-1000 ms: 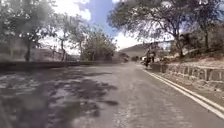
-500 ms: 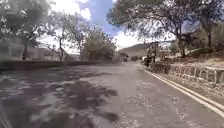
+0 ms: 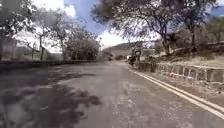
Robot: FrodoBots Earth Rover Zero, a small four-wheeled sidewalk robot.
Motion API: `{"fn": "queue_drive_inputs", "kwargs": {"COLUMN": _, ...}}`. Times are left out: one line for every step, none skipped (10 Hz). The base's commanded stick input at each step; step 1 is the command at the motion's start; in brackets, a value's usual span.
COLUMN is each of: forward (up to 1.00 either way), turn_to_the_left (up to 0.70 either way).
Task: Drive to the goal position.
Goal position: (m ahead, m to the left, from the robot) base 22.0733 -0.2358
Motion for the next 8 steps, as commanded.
{"fn": "queue_drive_inputs", "kwargs": {"forward": 0.70, "turn_to_the_left": 0.00}}
{"fn": "queue_drive_inputs", "kwargs": {"forward": 0.70, "turn_to_the_left": 0.00}}
{"fn": "queue_drive_inputs", "kwargs": {"forward": 0.70, "turn_to_the_left": 0.00}}
{"fn": "queue_drive_inputs", "kwargs": {"forward": 0.70, "turn_to_the_left": 0.00}}
{"fn": "queue_drive_inputs", "kwargs": {"forward": 0.70, "turn_to_the_left": 0.00}}
{"fn": "queue_drive_inputs", "kwargs": {"forward": 0.70, "turn_to_the_left": 0.00}}
{"fn": "queue_drive_inputs", "kwargs": {"forward": 0.70, "turn_to_the_left": 0.07}}
{"fn": "queue_drive_inputs", "kwargs": {"forward": 0.70, "turn_to_the_left": 0.12}}
